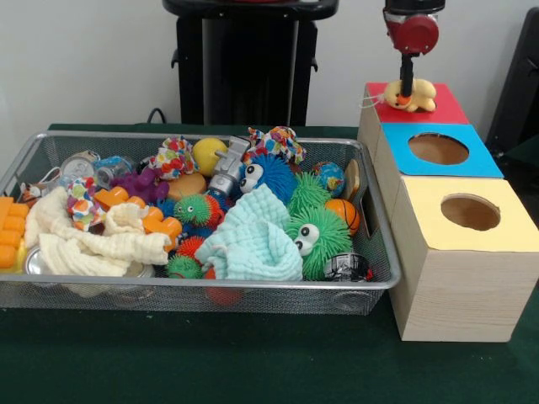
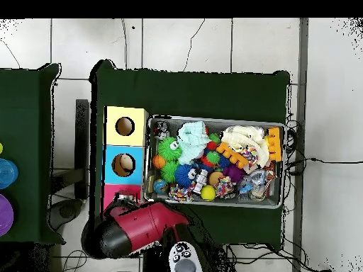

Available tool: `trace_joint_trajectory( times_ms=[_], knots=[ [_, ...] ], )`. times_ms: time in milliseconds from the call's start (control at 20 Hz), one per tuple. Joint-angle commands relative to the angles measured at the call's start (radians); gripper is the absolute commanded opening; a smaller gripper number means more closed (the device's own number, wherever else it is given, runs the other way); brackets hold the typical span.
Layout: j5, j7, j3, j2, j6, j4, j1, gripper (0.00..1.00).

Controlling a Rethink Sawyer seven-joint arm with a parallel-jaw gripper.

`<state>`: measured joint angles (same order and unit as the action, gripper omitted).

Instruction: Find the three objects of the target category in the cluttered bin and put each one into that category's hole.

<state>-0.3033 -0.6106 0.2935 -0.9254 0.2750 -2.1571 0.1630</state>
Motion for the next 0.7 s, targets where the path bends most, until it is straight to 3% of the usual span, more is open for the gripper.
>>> trace_joint_trajectory(
  times_ms=[50, 300, 700],
  knots=[
    [0.029, -0.305, -0.085, 0.006, 0.023, 0.019, -0.047, 0.0],
    [0.057, -0.287, -0.076, -0.01, 0.05, 0.009, -0.04, 0.0],
    [0.105, -0.313, -0.095, 0.017, 0.047, 0.022, -0.089, 0.0]
  ],
)
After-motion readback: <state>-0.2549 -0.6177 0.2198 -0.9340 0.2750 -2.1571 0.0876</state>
